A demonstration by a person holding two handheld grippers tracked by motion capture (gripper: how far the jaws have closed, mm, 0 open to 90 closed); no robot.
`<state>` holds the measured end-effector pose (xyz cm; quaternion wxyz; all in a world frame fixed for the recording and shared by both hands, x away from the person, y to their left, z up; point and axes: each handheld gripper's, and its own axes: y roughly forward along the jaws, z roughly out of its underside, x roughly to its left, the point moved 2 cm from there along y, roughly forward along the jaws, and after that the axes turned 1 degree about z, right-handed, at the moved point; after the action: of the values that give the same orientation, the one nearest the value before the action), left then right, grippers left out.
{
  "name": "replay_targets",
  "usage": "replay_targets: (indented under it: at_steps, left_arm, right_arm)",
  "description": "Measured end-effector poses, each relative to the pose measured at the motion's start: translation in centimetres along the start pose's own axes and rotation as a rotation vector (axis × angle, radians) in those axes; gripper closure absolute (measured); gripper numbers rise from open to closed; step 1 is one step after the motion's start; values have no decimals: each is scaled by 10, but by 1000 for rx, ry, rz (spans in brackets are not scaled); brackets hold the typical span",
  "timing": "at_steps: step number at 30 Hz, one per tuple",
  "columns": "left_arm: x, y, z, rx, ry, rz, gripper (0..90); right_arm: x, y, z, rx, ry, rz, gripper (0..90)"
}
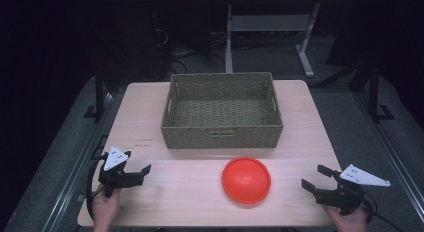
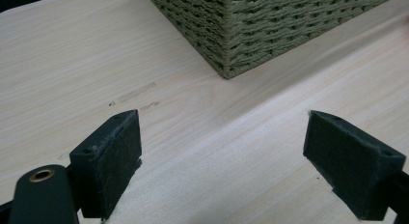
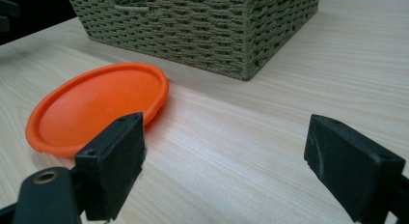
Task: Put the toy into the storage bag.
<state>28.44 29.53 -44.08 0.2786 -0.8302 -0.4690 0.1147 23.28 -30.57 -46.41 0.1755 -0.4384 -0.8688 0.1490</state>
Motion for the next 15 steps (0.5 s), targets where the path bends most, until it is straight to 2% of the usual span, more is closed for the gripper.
replay_targets:
  at_steps: [7,9,10,13,15]
  left_arm:
    - [1,2,1,15,5,-6,128]
    - [-1,2,1,12,8,1,128]
    - [-1,2,1,12,8,1,128]
    - [-3,2,1,12,17,6,128]
    - [-3,2,1,12,17,6,128]
  right_arm:
    - [10,4,-7,12,-24,-19,140]
    - [18,7,-15,24,-57,-29,141]
    - [18,7,-15,24,-57,-29,141]
    - [24,12,-30,64,-42,-69,140]
    - [26,13,-35,68,-49,-87,140]
